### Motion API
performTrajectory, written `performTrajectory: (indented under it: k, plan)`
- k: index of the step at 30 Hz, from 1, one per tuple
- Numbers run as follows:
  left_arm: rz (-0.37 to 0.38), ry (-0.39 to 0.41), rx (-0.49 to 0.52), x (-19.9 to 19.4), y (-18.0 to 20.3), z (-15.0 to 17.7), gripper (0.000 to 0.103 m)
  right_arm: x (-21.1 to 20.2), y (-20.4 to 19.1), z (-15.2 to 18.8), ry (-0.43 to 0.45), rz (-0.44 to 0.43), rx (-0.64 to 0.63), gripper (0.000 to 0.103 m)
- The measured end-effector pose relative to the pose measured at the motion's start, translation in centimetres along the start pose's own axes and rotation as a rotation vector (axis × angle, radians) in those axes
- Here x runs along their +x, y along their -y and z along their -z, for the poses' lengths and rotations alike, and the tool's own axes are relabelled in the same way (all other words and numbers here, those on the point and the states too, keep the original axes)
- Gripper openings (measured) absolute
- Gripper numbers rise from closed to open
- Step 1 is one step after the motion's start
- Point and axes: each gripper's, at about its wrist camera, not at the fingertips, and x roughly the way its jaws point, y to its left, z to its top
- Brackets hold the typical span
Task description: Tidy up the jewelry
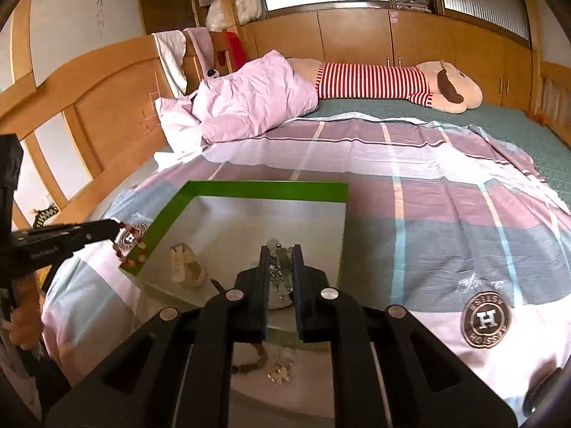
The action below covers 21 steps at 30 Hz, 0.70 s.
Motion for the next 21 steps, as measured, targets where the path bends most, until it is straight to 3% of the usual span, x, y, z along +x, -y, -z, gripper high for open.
performTrajectory:
  k: [8, 21]
  plan:
    - [-0.032, -0.033, -0.086, 2.7, -1.8, -0.2, 0.008, 2.6, 0.4, 0.9, -0.04, -0.014, 0.023, 0.012]
    - [-0.086, -0.051, -0.106, 4.2, -2.2, 0.0, 0.008, 4.5, 1.6, 1.4, -0.081, -0.012, 0.082, 0.012]
